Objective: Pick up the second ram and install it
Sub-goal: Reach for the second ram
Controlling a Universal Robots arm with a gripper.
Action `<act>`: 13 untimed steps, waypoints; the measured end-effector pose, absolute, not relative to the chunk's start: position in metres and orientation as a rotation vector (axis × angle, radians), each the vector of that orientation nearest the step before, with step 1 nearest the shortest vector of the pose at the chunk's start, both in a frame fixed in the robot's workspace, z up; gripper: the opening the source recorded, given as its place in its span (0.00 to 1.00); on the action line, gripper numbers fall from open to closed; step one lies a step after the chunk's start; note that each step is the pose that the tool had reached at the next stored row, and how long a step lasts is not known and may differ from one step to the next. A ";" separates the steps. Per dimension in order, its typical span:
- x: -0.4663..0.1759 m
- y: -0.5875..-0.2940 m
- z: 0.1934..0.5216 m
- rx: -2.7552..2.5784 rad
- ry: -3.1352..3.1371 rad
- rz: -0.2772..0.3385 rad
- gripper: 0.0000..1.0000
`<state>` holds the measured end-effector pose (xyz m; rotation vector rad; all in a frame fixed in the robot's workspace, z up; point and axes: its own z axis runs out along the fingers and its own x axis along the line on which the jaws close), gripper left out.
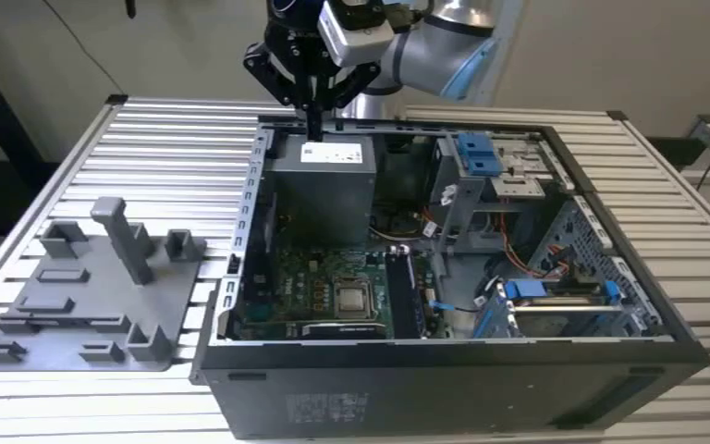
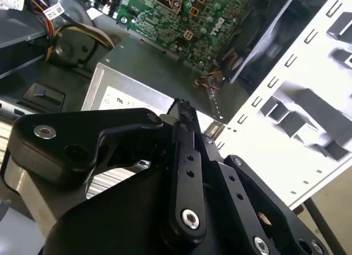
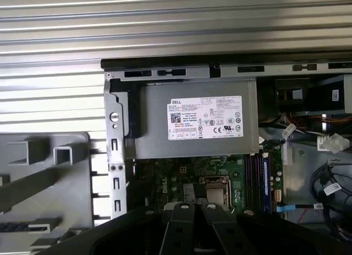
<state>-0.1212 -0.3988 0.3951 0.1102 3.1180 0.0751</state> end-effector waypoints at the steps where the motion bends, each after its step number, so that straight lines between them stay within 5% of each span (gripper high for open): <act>1: -0.122 -0.399 0.395 0.110 3.118 0.075 0.11; 13: -0.135 -0.399 0.395 0.111 3.118 0.075 0.11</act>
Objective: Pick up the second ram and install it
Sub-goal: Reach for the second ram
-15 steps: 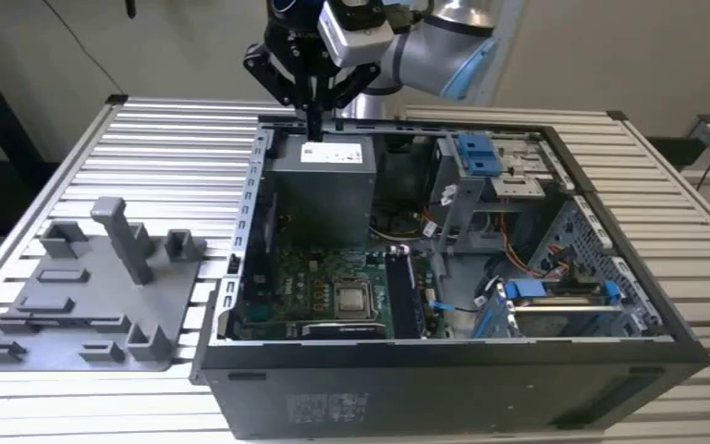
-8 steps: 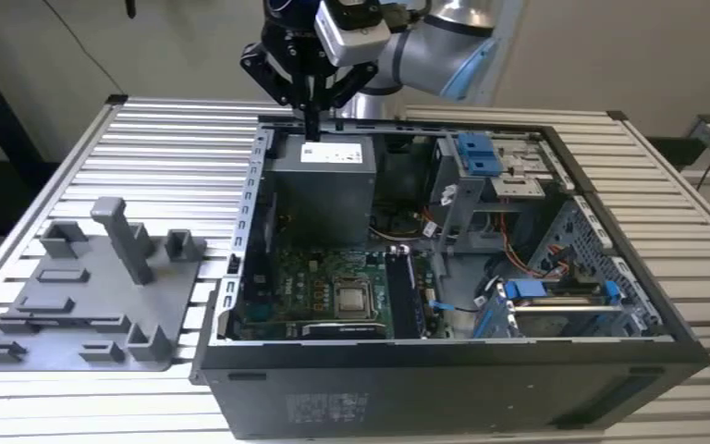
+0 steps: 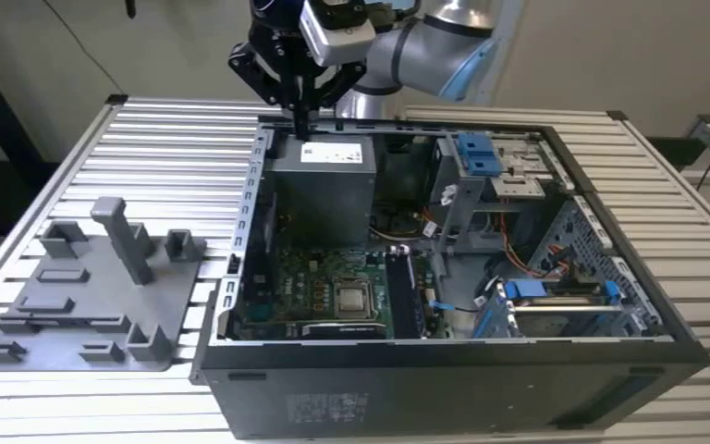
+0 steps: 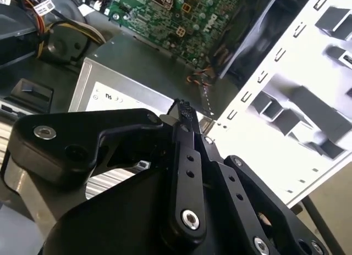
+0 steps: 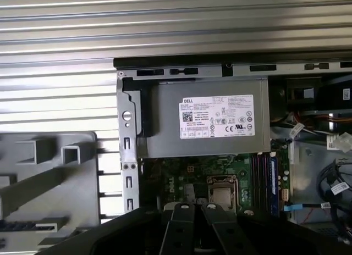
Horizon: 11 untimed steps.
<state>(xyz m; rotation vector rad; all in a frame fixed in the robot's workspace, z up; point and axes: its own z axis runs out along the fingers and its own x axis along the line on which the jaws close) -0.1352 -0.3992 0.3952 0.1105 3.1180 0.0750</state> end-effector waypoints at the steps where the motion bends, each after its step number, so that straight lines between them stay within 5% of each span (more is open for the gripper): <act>1: -0.137 -0.399 0.395 0.111 3.118 0.075 0.11; 11: -0.149 -0.399 0.395 0.110 3.118 0.075 0.11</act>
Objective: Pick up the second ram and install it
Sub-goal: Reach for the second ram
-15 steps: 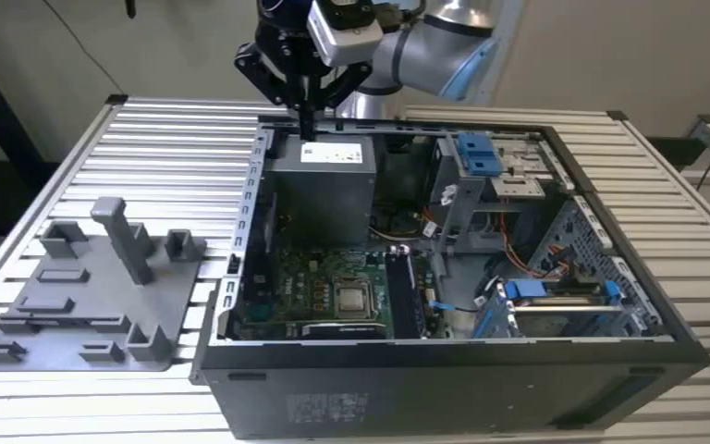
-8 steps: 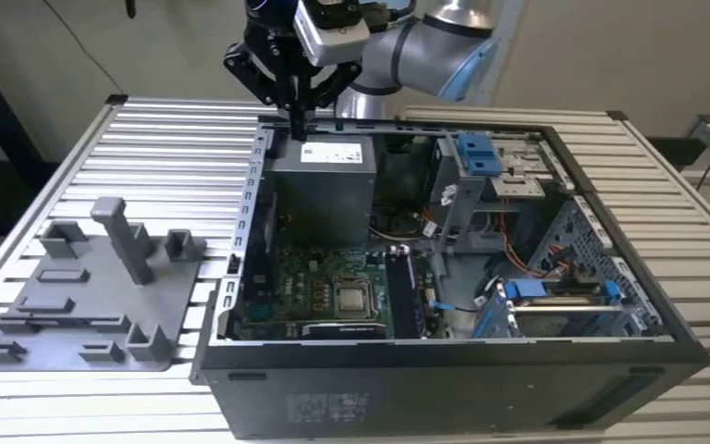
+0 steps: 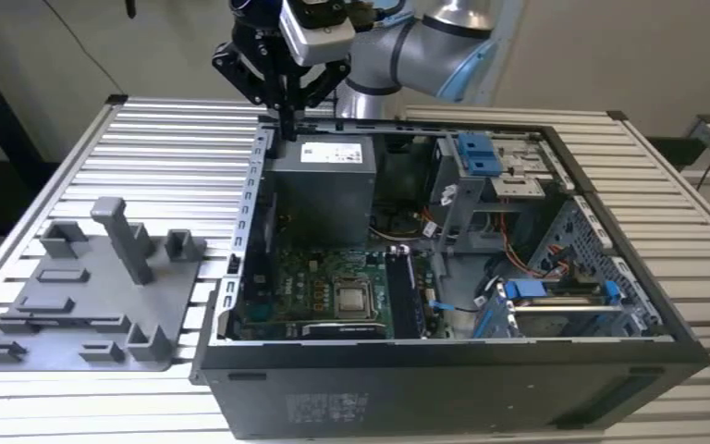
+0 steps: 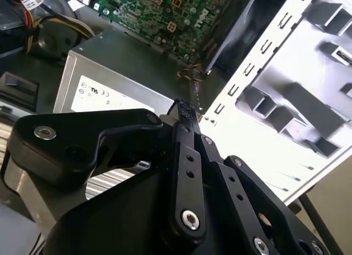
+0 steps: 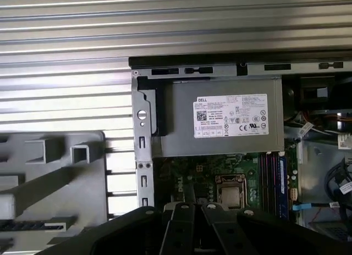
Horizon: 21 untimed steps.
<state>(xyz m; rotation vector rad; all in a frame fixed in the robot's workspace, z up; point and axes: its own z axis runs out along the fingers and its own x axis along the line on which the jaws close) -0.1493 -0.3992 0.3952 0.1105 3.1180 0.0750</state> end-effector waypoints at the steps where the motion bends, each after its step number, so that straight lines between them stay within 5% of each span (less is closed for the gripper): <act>1: -0.150 -0.399 0.395 0.110 3.118 0.075 0.11; 21: -0.181 -0.399 0.395 0.110 3.118 0.075 0.11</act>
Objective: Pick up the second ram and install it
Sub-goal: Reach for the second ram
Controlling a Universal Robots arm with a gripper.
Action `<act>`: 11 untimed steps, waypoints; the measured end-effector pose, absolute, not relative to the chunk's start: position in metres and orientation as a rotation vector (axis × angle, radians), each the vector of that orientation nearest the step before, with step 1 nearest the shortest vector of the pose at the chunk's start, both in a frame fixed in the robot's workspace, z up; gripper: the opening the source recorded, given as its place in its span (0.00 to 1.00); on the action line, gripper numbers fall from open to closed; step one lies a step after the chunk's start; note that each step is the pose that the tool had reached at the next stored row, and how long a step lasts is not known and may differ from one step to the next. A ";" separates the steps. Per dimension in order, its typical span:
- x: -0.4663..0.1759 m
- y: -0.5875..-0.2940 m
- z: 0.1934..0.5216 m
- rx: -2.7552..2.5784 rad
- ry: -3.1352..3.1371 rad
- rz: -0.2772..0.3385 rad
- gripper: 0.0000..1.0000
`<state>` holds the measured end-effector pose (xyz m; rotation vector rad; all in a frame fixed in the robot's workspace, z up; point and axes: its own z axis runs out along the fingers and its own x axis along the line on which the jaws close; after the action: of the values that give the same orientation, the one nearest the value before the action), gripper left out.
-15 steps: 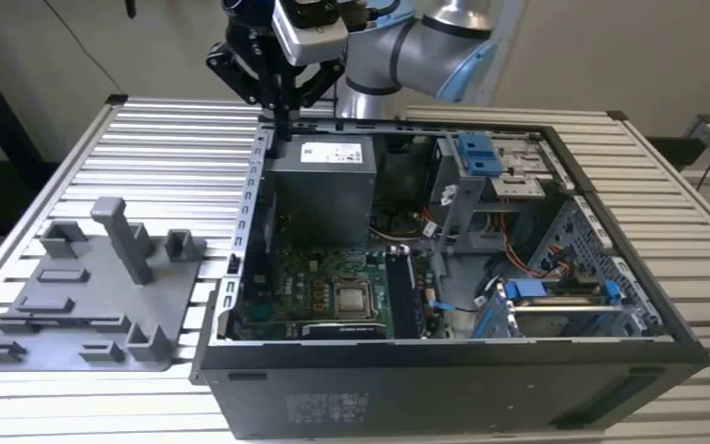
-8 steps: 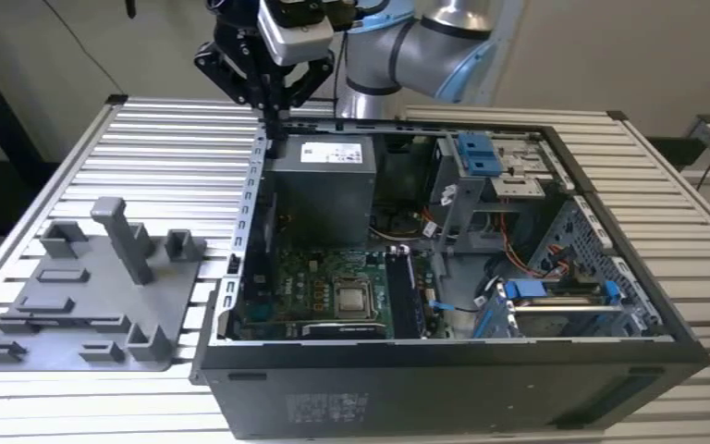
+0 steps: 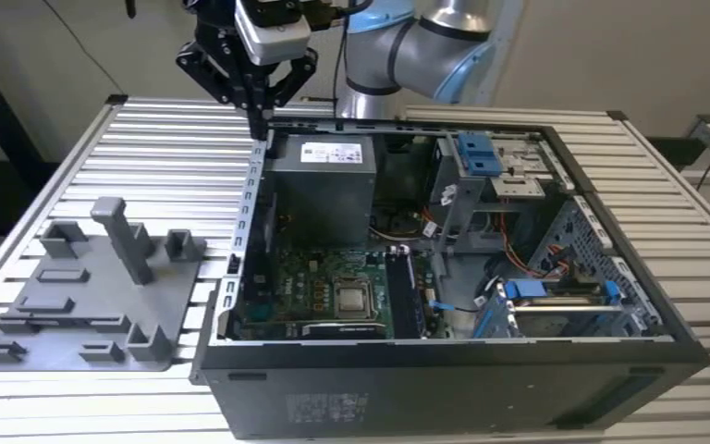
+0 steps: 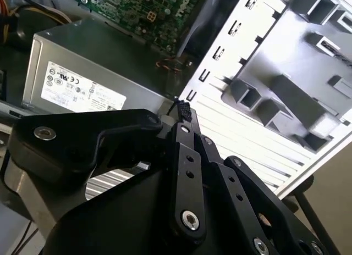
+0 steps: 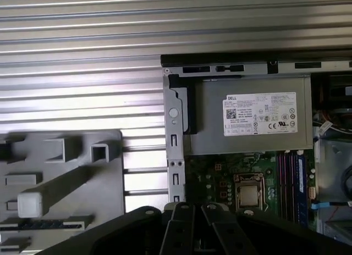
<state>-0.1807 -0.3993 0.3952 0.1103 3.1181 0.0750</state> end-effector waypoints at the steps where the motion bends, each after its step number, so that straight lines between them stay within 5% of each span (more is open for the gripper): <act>1: -0.182 -0.399 0.395 0.110 3.118 0.075 0.11; 11: -0.203 -0.400 0.395 0.110 3.118 0.075 0.11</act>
<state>-0.2026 -0.3995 0.3951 0.1101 3.1180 0.0749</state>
